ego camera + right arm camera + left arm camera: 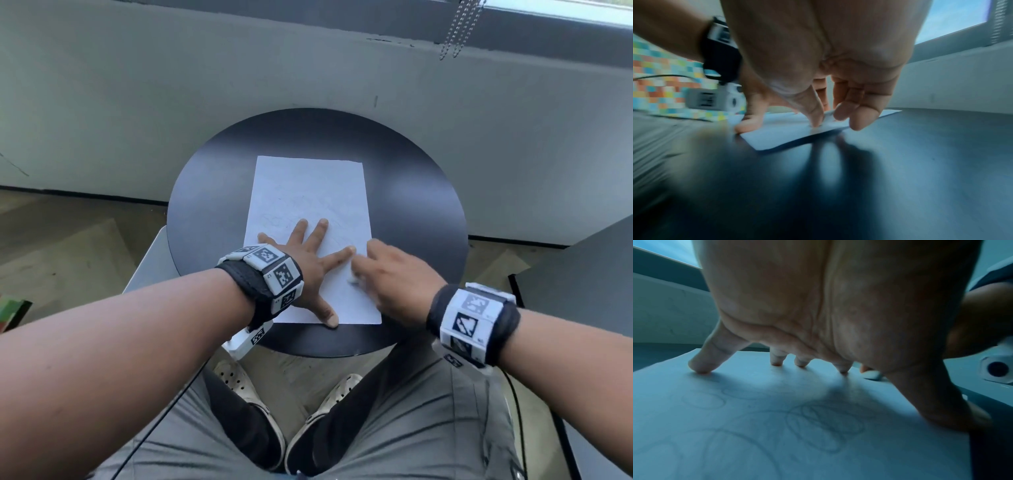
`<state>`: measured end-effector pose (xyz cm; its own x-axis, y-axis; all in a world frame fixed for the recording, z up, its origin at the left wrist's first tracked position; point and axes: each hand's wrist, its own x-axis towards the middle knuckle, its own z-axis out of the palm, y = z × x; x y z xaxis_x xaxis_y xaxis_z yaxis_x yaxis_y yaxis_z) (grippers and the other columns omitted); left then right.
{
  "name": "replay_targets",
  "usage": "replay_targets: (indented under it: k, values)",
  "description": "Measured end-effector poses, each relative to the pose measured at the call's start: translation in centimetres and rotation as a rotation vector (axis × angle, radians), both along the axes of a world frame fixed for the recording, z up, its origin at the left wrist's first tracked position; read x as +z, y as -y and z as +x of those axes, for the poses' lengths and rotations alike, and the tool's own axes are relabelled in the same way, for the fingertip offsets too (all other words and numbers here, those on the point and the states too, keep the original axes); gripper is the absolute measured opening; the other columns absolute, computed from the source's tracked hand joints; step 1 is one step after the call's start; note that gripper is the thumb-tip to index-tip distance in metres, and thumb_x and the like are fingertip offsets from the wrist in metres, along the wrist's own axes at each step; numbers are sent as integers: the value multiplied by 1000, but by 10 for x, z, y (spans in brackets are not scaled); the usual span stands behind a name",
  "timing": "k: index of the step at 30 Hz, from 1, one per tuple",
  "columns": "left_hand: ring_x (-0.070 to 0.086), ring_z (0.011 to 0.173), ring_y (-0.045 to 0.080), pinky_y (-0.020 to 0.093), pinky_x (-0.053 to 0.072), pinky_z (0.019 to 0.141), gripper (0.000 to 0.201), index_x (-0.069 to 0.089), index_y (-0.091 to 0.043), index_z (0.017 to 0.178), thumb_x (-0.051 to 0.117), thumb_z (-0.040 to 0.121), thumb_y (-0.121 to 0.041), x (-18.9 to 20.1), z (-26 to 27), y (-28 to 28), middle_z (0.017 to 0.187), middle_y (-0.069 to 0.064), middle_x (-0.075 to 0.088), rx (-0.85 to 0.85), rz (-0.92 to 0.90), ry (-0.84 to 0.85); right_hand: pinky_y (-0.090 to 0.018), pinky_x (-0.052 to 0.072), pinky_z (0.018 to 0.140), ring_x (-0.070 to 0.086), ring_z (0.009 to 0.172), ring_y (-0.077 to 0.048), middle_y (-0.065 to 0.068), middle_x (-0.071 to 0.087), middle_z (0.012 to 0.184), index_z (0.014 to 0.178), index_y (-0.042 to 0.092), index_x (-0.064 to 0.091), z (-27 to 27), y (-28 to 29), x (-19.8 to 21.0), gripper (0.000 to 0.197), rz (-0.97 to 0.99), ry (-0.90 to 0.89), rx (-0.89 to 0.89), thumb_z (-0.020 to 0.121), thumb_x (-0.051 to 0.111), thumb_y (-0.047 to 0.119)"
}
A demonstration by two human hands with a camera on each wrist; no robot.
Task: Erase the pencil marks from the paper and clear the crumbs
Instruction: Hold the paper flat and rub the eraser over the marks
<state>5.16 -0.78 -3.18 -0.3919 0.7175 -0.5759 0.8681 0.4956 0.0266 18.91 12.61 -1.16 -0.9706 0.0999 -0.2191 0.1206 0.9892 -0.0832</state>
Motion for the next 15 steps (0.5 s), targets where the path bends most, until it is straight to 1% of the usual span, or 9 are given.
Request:
replay_targets:
  k: [2,3,5,7,9,10,12,13,15]
  values:
    - [-28,151,33,86,12,102,134,-20,-60,146,65,49,-95,0,-1,1,160,-3,-39,-1,0,-1,-37,45,67,50,86,-27,-4,38,99,108,17,47,-9,-3,1,18,-12,-40,-50,98,43,31]
    - [-28,151,33,86,11,102,134,-20,-60,146,65,49,-95,0,-1,1,160,-3,-39,-2,0,0,-38,45,68,51,86,-28,-4,39,99,107,16,48,-7,3,-1,19,-20,-39,-12,98,43,31]
    - [-28,150,33,85,11,103,132,-20,-60,147,66,52,-93,1,1,2,160,-3,-39,1,0,5,-39,43,64,44,81,-26,-5,36,96,103,15,49,6,20,-3,13,-57,22,137,94,48,25]
    - [-28,150,33,85,12,102,131,-19,-61,146,66,52,-93,0,2,2,160,-3,-39,0,10,3,-37,41,59,39,79,-24,-2,30,92,98,17,49,15,25,-1,12,-70,96,212,87,54,18]
    - [-28,150,32,85,12,102,132,-19,-61,146,66,51,-94,-1,2,2,160,-4,-39,1,13,5,-37,42,64,44,88,-24,-2,34,99,105,20,49,5,11,-1,18,-48,86,176,88,53,20]
    - [-28,150,32,85,12,102,133,-19,-60,146,66,50,-94,-2,1,2,160,-4,-38,3,16,8,-36,41,66,47,91,-23,-2,35,100,109,20,49,-3,3,-1,17,-37,52,97,92,51,23]
    - [-28,151,32,85,11,102,134,-20,-61,146,65,49,-95,-3,0,3,161,-4,-38,5,19,8,-35,40,65,50,88,-25,1,34,95,105,18,48,-13,-4,-2,15,-12,-41,-50,97,45,31]
    - [-28,151,32,85,12,102,133,-21,-61,145,64,49,-96,-3,0,3,161,-4,-38,3,18,4,-36,41,64,51,85,-26,0,34,94,103,17,47,-13,0,-6,15,-15,-72,-66,98,45,31]
    - [-28,151,32,85,12,102,131,-20,-61,145,64,50,-95,-2,0,4,161,-4,-38,2,13,7,-37,43,62,44,78,-25,-4,40,97,100,15,49,-2,18,-13,12,-47,-49,56,93,52,25]
